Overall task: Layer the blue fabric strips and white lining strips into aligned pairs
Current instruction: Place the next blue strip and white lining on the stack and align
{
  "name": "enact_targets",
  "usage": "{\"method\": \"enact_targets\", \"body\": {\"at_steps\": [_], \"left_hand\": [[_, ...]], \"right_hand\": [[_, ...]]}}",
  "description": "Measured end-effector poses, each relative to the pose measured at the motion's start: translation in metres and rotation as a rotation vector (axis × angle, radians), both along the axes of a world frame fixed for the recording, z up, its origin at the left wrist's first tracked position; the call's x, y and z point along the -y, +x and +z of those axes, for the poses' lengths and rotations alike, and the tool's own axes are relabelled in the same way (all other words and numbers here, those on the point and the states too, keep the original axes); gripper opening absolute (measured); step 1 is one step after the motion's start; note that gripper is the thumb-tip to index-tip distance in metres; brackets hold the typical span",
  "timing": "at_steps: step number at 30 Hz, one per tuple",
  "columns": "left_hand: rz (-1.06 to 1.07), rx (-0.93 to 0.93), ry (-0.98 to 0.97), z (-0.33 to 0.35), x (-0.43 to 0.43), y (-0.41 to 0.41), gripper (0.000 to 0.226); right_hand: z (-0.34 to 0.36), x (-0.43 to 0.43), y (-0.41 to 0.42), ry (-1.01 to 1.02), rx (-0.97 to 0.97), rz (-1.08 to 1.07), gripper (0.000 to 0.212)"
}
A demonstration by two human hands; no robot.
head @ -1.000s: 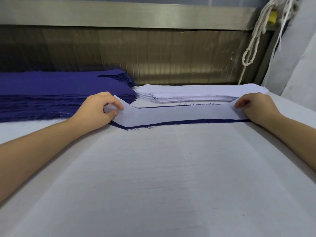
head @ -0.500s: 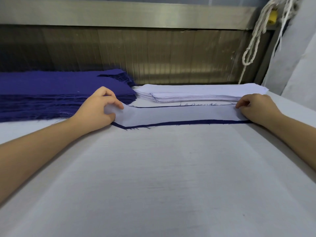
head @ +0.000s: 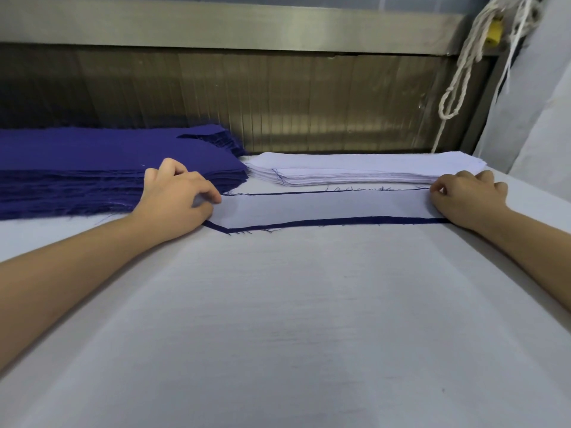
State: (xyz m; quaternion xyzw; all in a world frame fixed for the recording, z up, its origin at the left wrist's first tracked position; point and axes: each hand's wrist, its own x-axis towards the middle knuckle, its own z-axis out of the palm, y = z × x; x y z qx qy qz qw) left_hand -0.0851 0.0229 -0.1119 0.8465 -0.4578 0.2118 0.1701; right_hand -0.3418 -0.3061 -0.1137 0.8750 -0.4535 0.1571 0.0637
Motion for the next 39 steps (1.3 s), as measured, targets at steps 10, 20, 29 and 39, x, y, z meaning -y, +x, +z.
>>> {"method": "enact_targets", "body": {"at_steps": [10,20,29,39], "left_hand": [[-0.046,0.139,-0.015,0.004,0.011,0.0,0.014],[-0.037,0.107,-0.002,0.019,0.088,-0.005,0.024],[0.0,-0.094,-0.107,0.01,0.123,0.002,0.02],[0.006,-0.035,-0.19,0.005,0.118,0.003,0.021]], "right_hand": [[0.003,-0.006,0.004,-0.113,0.071,0.098,0.031],[0.024,-0.042,0.09,-0.069,0.102,0.511,0.036],[0.021,-0.059,0.144,-0.146,-0.011,0.63,0.022],[0.017,-0.054,0.151,-0.222,0.034,0.584,0.043]]}}
